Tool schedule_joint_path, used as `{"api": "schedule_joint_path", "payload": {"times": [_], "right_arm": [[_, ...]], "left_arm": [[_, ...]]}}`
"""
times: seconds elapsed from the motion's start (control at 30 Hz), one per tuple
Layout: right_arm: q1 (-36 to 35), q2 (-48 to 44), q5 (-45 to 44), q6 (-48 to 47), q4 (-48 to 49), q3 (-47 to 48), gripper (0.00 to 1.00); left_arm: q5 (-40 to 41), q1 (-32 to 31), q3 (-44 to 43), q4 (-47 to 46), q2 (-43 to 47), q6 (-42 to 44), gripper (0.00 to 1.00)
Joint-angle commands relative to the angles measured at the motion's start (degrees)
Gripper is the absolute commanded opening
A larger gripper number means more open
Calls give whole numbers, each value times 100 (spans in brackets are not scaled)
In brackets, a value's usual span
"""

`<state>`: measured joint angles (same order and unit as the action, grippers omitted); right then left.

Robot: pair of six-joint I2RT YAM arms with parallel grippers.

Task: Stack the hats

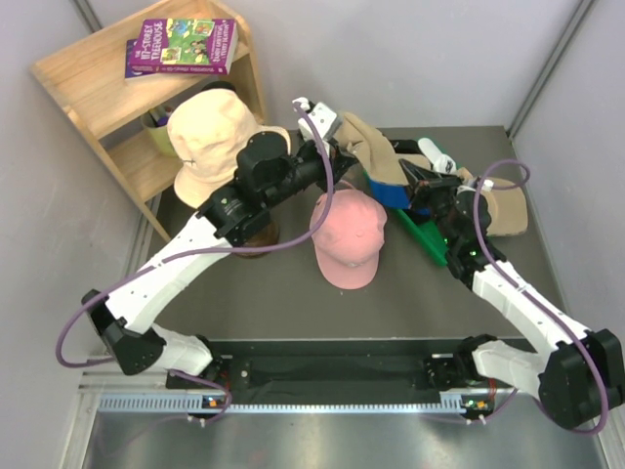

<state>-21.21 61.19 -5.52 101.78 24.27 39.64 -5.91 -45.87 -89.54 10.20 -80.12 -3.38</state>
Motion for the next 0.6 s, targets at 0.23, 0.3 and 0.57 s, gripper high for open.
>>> {"api": "schedule_joint_path", "payload": {"times": [0.23, 0.3, 0.57], "right_arm": [[56, -572, -160, -518, 1413, -430, 0], [65, -652, -178, -597, 1440, -527, 0], [56, -1109, -204, -1089, 1194, -747, 0]], "left_arm": [[740, -27, 516, 1572, 1208, 892, 73], [819, -28, 586, 1591, 1357, 664, 85], [250, -19, 17, 1862, 1657, 435, 99]]}}
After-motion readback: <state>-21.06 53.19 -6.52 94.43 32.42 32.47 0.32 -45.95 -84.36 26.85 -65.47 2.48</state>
